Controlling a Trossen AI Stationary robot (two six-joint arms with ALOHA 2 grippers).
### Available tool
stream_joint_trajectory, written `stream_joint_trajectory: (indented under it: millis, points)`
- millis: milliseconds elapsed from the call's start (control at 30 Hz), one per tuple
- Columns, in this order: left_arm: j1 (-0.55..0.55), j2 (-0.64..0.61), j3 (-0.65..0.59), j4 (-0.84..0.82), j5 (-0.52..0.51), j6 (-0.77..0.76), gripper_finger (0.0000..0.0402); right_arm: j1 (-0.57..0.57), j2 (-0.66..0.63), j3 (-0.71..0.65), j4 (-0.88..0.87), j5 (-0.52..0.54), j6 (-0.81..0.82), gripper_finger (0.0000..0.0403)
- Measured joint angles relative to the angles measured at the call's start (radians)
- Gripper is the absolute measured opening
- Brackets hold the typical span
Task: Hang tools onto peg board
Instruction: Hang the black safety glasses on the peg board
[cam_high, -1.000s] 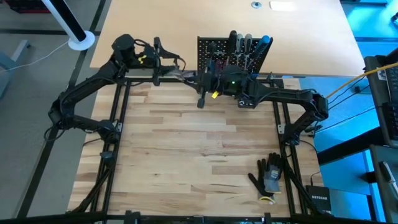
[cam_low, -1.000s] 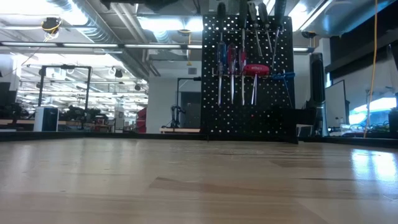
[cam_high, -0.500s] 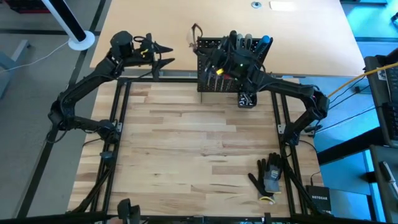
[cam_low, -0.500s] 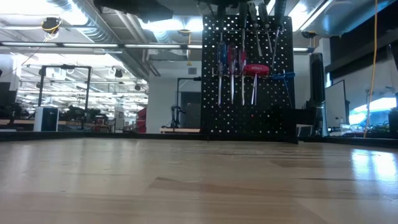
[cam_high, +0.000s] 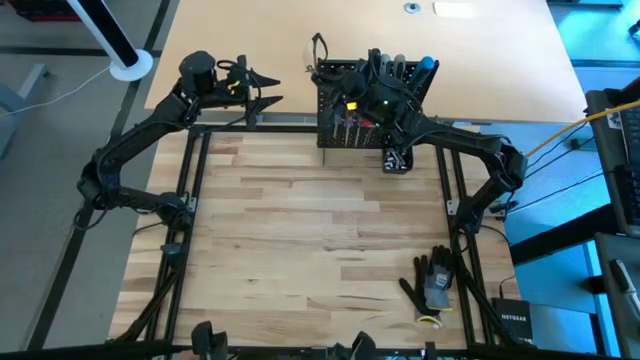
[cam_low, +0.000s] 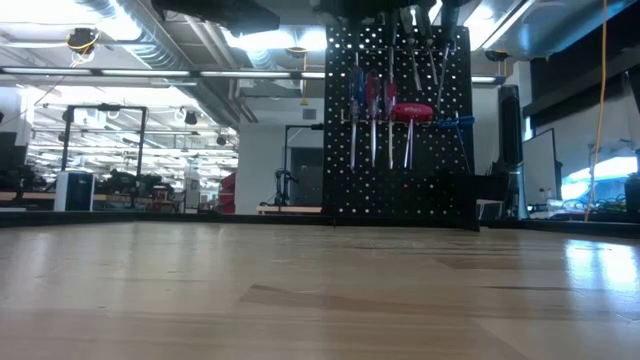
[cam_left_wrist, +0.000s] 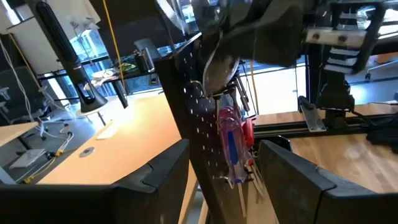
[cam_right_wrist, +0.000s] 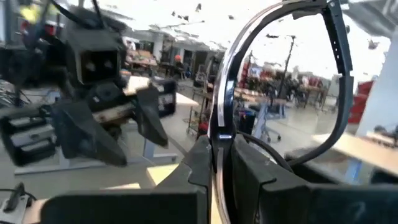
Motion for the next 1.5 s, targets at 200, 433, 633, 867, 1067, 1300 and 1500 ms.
stream_joint_trajectory:
  millis: [200, 433, 633, 867, 1067, 1300, 1500]
  points:
    - [-0.004, 0.0, 0.0, -0.006, 0.0, 0.001, 0.0184, -0.005, 0.003, -0.001, -0.005, 0.013, 0.065, 0.0035]
    - [-0.013, 0.0, 0.0, -0.007, 0.0, 0.003, 0.0184, -0.006, 0.002, 0.0, -0.035, 0.016, 0.115, 0.0035]
    - [-0.017, 0.0, 0.0, -0.012, 0.0, 0.005, 0.0184, -0.004, 0.0, 0.002, -0.073, 0.008, 0.13, 0.0035]
    - [-0.019, 0.037, 0.0, -0.006, 0.0, -0.01, 0.0184, 0.006, -0.001, -0.001, -0.03, -0.048, 0.118, 0.0035]
    - [-0.019, 0.123, 0.0, 0.101, 0.008, -0.093, 0.0184, 0.015, -0.009, -0.002, -0.004, -0.066, 0.061, 0.0035]
    - [-0.019, 0.243, 0.0, 0.244, 0.003, -0.141, 0.0184, 0.028, -0.009, -0.002, 0.001, -0.083, 0.051, 0.0035]
    - [-0.019, 0.351, 0.0, 0.366, 0.006, -0.17, 0.0184, 0.028, -0.009, -0.002, -0.007, -0.091, 0.052, 0.0035]
